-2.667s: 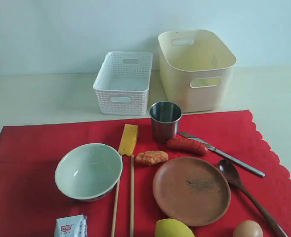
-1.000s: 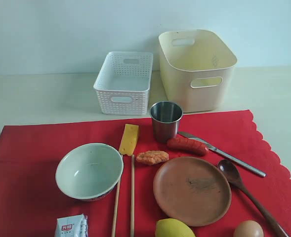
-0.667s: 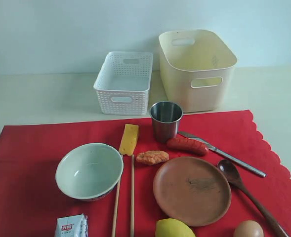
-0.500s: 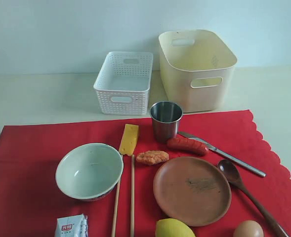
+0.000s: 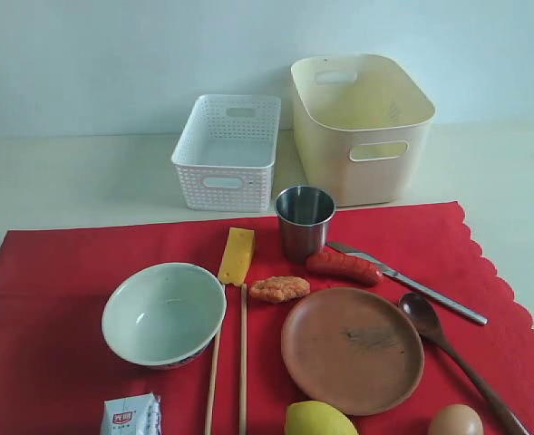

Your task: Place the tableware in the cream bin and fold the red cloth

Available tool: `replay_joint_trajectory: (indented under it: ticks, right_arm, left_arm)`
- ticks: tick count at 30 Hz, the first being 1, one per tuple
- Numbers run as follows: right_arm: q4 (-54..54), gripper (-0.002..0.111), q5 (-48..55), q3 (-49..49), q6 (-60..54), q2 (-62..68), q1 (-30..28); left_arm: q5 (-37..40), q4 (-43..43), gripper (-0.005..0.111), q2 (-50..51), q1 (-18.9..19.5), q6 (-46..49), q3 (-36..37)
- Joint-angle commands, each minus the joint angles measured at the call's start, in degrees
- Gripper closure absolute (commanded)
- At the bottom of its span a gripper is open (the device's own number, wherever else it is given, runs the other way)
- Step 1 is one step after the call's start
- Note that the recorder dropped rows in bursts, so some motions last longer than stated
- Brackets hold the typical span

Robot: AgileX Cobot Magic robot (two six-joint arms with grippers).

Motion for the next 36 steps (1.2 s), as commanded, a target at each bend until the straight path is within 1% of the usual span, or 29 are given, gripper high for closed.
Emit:
replay_joint_trajectory:
  ticks: [1, 9, 12, 14, 16, 17, 18, 19, 20, 21, 23, 26, 27, 31, 33, 34, 36]
  right_arm:
    - [0.15, 0.108, -0.93, -0.45, -0.52, 0.28, -0.1]
    - [0.41, 0.108, -0.69, -0.45, -0.52, 0.8, -0.1]
    - [1.08, 0.108, 1.58, -0.45, -0.52, 5.55, -0.1]
    - [3.86, 0.108, 1.58, -0.45, -1.4, 9.71, -0.1]
    - [11.77, 0.108, 1.65, -0.45, -7.96, 14.22, -0.1]
    - [18.77, 0.108, 2.56, -0.87, -15.91, 16.95, -0.1]
    - [23.22, 0.108, 4.21, -1.54, -20.51, 18.89, -0.1]
    - [28.5, 0.108, 6.51, -2.96, -27.83, 21.99, -0.1]
    - [30.91, 0.108, 7.47, -3.51, -30.27, 23.43, -0.1]
    - [36.14, 0.108, 9.45, -4.7, -35.47, 27.01, -0.1]
    - [42.27, 0.108, 12.37, -6.07, -42.35, 31.79, -0.1]
    - [47.05, 0.108, 17.86, -8.1, -48.4, 39.06, 0.12]
    - [46.66, 0.108, 18.24, -8.42, -48.55, 40.36, 0.88]
    - [42.97, 0.106, 18.6, -9.07, -48.55, 45.58, 7.99]
    - [38.78, 0.099, 19.49, -9.07, -48.45, 47.01, 11.3]
    - [33.22, 0.093, 21.51, -9.07, -48.45, 47.54, 13.41]
    - [27.11, 0.085, 23.86, -9.07, -47.2, 47.78, 15.04]
  left_arm:
    - [-0.51, -0.02, 0.107, -0.3, 0.15, -0.06, 0.16]
    - [-0.51, -0.02, 0.107, -0.3, 0.15, -0.06, 0.16]
    - [-0.51, -0.02, 0.107, -0.3, 0.15, -0.06, 0.16]
    - [-0.51, -0.02, 0.107, -0.3, 0.15, -0.06, 0.16]
    - [-0.51, -0.02, 0.107, -0.3, 0.15, -0.06, 0.16]
    - [-0.51, -0.02, 0.107, -0.3, 0.15, -0.06, 0.16]
    - [-0.51, -0.02, 0.107, -0.3, 0.15, -0.06, 0.16]
    - [-0.51, -0.02, 0.107, -0.3, 0.15, -0.06, 0.16]
    - [-0.51, -0.02, 0.107, -0.3, 0.15, -0.06, 0.16]
    - [-0.51, -0.02, 0.107, -0.3, 0.15, -0.06, 0.16]
    - [-0.51, -0.02, 0.107, -0.3, 0.15, -0.06, 0.16]
    - [-0.51, -0.02, 0.107, -0.3, 0.15, -0.06, 0.16]
    - [-0.51, -0.02, 0.107, -0.3, 0.15, -0.06, 0.16]
    - [-0.51, -0.02, 0.107, -0.3, 0.15, -0.06, 0.16]
    - [-0.51, -0.02, 0.107, -0.3, 0.15, -0.06, 0.16]
    - [-0.51, -0.02, 0.107, -0.3, 0.15, -0.06, 0.16]
    - [-0.51, -0.02, 0.107, -0.3, 0.15, -0.06, 0.16]
